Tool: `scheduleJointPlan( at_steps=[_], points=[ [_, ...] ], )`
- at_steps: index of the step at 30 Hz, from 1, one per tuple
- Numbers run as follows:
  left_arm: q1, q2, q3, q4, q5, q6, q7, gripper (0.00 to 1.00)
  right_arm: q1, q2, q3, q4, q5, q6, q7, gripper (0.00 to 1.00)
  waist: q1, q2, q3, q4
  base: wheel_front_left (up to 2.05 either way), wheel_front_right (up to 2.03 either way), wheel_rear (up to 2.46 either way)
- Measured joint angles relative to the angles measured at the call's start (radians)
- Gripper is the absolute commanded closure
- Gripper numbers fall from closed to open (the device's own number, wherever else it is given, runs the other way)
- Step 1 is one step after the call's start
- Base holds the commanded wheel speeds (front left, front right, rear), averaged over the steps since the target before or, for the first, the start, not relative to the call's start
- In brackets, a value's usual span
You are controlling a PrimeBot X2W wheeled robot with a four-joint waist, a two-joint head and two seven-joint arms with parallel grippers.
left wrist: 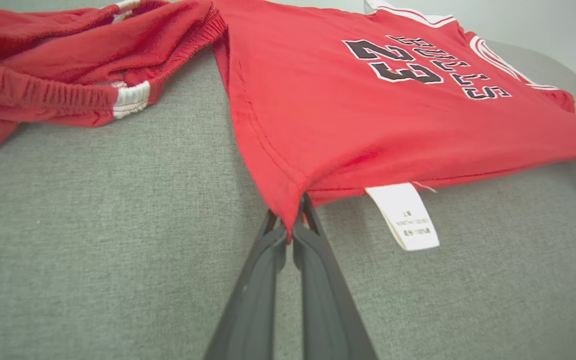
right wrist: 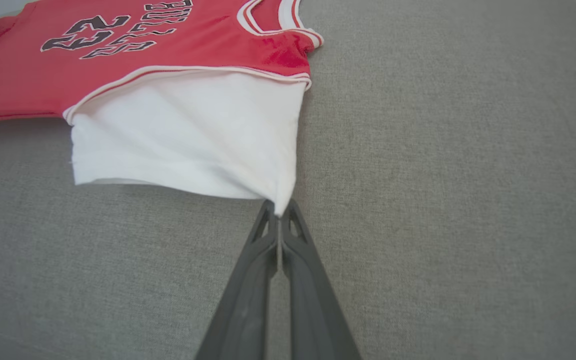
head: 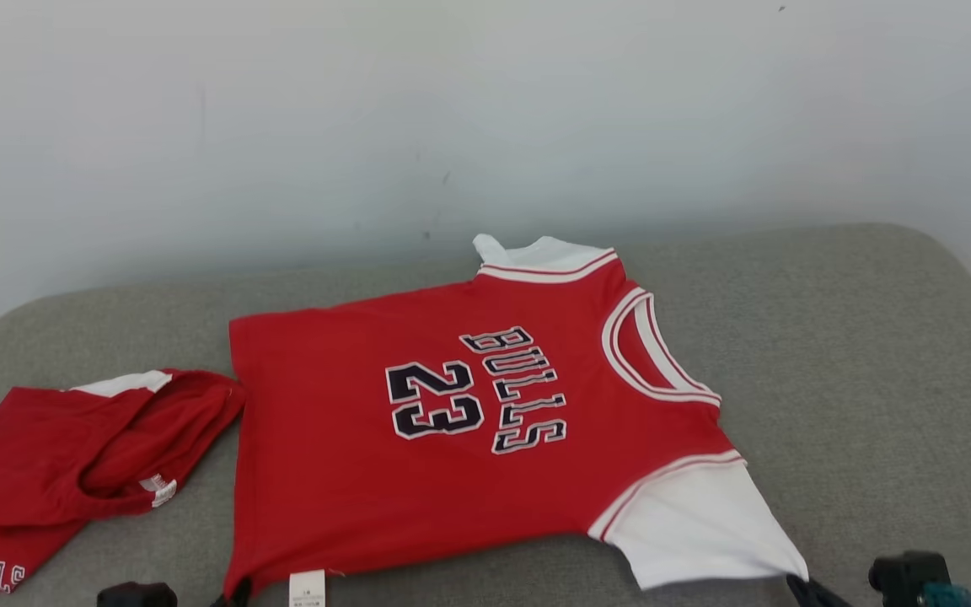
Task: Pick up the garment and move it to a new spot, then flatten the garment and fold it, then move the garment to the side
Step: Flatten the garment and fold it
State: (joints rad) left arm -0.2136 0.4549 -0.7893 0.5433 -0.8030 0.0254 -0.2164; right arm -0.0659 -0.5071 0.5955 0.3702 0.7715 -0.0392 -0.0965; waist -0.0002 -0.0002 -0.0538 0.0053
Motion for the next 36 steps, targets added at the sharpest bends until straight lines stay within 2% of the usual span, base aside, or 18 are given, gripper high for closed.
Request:
scheduleJointPlan(
  at_steps=[9,16,28,36],
  points=[
    [0.063,-0.01,-0.022,-0.03,-0.019,0.027,0.006,1.0,0.141,-0.015,-0.014,-0.078,0.058,-0.031,0.028,1.0,0.0001,0.0001,-0.029,-0.011,0.0,0.0,0.0],
    [0.068,0.002,-0.029,-0.034,-0.014,0.048,0.03,1.0,0.144,-0.01,0.003,-0.112,0.066,-0.042,0.063,1.0,0.0002,0.0002,-0.021,-0.008,0.0,0.0,0.0],
    [0.066,-0.008,-0.035,-0.026,-0.015,0.055,0.072,1.0,0.151,0.001,0.022,-0.115,0.063,-0.066,0.116,1.0,0.0003,0.0002,-0.002,0.011,0.0,0.0,0.0],
    [0.066,-0.018,-0.036,-0.015,-0.019,0.055,0.093,1.0,0.154,0.004,0.024,-0.117,0.045,-0.068,0.138,1.0,0.0002,0.0003,0.005,0.01,0.0,0.0,0.0]
  ],
)
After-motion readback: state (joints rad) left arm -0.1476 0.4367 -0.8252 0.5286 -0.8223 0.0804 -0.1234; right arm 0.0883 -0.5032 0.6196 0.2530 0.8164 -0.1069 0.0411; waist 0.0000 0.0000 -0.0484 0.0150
